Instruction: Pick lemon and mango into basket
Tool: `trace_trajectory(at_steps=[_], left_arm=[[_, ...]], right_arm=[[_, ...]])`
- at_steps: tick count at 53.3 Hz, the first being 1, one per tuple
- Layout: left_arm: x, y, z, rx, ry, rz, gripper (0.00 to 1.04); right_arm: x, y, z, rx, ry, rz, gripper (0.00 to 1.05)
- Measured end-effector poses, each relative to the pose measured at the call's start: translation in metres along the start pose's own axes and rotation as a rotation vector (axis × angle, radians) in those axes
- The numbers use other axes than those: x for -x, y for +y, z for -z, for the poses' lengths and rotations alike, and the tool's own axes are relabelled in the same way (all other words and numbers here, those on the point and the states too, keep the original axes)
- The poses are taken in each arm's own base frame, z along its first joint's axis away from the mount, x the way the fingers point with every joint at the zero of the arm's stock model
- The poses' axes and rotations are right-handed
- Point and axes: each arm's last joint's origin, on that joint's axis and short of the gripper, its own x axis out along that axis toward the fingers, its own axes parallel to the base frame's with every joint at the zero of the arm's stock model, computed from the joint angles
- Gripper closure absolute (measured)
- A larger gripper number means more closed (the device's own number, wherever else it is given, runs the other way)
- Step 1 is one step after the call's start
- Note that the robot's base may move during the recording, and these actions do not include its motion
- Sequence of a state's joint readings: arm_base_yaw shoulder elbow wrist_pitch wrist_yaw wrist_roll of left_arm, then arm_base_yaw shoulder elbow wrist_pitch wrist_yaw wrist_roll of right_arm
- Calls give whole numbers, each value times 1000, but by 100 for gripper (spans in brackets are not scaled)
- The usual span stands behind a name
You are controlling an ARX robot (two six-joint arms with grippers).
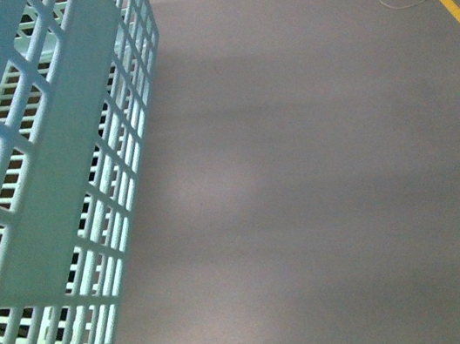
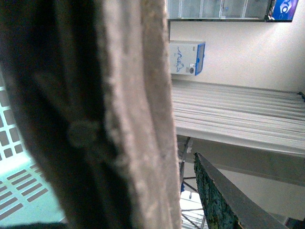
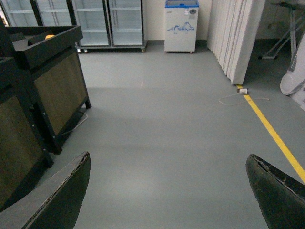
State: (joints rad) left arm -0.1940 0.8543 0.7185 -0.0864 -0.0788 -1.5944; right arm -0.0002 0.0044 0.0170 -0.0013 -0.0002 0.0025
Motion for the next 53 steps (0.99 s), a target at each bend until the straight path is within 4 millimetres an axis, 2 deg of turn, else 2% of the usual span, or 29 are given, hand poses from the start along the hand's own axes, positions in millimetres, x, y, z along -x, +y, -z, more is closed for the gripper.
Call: trace_trajectory(at_steps=[53], left_arm=[[1,-1,1,1,7,5,77]], right_arm=[[0,0,0,0,0,5,9]])
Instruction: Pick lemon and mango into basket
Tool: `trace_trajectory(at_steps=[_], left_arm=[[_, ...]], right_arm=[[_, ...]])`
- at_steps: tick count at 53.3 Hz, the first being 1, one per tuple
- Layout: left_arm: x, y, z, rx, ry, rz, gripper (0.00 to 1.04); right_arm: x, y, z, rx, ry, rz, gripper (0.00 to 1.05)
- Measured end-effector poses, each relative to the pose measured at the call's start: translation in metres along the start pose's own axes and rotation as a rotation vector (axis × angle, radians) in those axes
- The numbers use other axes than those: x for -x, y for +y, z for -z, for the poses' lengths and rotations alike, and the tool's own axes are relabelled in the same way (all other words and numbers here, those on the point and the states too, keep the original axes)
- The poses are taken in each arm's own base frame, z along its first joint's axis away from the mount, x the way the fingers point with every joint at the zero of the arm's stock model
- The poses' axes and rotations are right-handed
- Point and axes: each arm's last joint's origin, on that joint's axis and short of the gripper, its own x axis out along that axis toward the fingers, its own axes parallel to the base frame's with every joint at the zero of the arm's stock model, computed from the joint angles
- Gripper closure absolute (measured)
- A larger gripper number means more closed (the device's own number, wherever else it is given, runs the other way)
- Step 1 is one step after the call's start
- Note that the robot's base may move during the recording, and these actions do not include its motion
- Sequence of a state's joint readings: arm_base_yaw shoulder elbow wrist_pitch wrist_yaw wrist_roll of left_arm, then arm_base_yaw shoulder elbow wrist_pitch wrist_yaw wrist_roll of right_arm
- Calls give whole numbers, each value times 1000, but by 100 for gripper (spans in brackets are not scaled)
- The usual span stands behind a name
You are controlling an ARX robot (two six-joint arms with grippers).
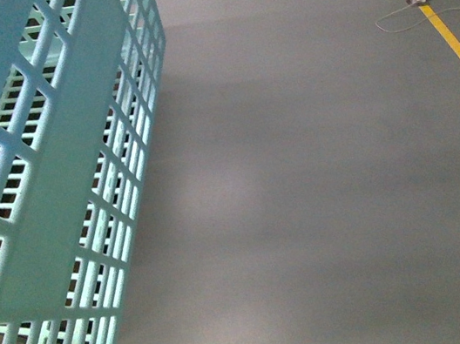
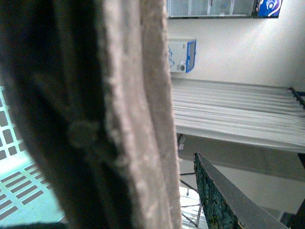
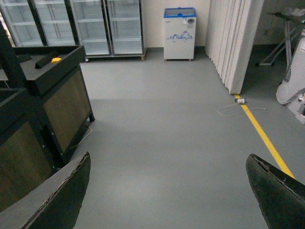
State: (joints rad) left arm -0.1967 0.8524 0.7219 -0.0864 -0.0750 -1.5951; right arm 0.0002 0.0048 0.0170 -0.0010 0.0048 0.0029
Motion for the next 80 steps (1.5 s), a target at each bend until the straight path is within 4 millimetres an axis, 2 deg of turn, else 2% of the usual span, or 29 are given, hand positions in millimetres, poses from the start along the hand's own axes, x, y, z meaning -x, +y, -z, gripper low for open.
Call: trace_trajectory(at_steps=[80], left_arm=[[0,0,0,-1,-1,-1,78]], right_arm=[[0,0,0,0,-1,-3,9]])
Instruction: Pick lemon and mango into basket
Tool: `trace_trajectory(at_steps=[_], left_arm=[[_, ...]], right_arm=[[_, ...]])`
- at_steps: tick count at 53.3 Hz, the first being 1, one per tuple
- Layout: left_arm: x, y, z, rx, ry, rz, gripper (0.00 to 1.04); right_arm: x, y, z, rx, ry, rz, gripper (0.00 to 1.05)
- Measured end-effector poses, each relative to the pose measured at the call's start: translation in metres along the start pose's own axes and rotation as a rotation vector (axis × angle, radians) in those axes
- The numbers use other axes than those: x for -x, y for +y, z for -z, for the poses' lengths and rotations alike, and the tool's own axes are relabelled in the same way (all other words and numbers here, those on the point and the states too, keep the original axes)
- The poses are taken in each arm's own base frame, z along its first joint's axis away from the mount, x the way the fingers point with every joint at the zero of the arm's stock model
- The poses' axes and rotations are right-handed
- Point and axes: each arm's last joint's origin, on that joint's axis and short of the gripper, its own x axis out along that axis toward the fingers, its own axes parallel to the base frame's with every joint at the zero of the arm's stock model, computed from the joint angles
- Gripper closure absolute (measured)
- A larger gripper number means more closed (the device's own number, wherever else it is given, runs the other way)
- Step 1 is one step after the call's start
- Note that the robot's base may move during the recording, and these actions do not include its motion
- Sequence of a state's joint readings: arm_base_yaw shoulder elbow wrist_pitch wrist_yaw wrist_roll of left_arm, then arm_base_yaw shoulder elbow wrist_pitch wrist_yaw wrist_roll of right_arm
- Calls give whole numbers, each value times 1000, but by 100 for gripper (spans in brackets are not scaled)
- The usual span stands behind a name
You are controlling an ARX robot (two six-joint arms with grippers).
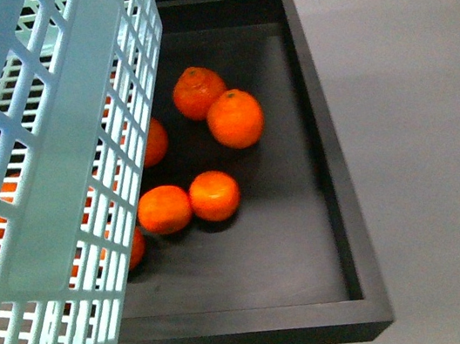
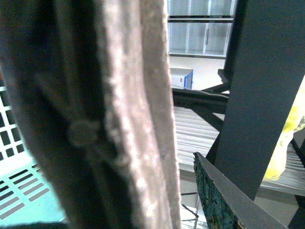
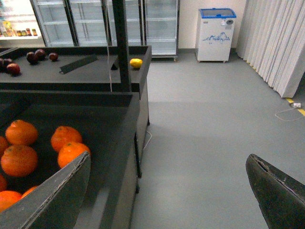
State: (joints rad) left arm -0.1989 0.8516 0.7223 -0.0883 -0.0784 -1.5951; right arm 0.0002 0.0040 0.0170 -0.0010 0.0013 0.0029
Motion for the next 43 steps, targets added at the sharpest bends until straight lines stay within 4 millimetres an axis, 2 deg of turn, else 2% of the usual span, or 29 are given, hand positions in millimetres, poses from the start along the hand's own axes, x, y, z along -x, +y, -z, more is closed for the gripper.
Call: trace_trajectory(at_steps=[43], left_arm=[[0,0,0,0,-1,-2,78]], right_arm=[[0,0,0,0,0,-1,9]])
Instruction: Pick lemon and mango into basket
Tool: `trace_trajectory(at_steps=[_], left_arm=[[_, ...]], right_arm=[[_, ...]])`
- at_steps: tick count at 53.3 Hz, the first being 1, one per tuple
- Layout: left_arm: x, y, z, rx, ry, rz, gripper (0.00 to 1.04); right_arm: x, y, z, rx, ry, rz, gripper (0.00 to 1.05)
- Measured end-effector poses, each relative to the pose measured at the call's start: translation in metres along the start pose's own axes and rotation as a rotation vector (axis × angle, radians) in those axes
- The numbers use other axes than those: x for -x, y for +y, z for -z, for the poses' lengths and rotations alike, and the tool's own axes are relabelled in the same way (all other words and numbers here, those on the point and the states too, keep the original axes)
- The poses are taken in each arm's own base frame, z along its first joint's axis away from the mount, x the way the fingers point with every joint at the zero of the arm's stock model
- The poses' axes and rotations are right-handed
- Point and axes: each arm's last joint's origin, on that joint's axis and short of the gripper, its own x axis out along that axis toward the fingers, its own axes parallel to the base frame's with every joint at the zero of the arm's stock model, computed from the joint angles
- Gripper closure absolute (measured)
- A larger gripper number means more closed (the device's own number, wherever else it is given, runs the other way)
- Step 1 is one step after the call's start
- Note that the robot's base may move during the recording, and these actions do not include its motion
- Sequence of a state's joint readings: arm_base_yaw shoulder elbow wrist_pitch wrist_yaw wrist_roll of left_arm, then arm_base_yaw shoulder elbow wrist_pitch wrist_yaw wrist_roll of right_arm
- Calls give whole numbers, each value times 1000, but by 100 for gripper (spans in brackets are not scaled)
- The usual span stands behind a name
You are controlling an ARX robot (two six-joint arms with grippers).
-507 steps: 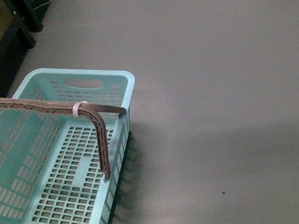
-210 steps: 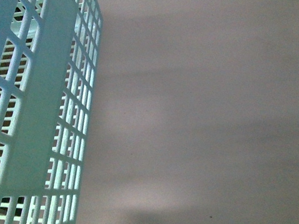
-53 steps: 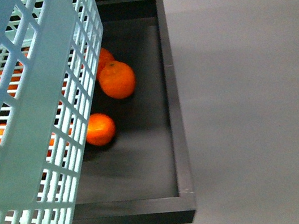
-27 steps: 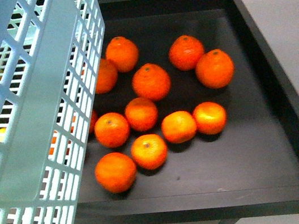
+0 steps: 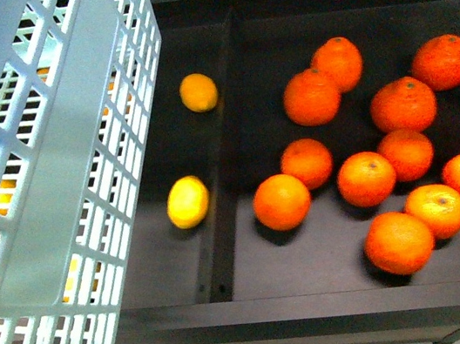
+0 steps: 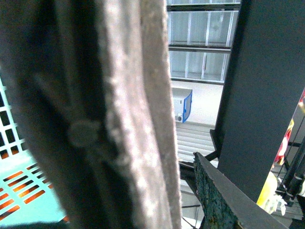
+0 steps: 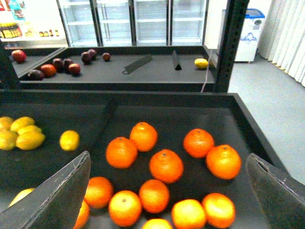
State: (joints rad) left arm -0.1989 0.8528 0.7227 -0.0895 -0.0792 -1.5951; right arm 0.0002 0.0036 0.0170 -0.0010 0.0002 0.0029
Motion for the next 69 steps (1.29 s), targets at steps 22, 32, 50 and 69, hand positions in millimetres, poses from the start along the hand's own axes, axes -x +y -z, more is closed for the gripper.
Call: trace_trajectory(at_steps=[22,32,50,69], left_arm=[[0,0,0,-1,0,0,78],[0,0,0,0,-2,-1,78],[0,0,0,-1,3,0,78],[0,0,0,0,0,-1,78]], right_arm=[[0,0,0,0,0,-2,9],[0,0,0,0,0,3,9],[0,0,0,0,0,1,9],[0,0,0,0,1,0,9]])
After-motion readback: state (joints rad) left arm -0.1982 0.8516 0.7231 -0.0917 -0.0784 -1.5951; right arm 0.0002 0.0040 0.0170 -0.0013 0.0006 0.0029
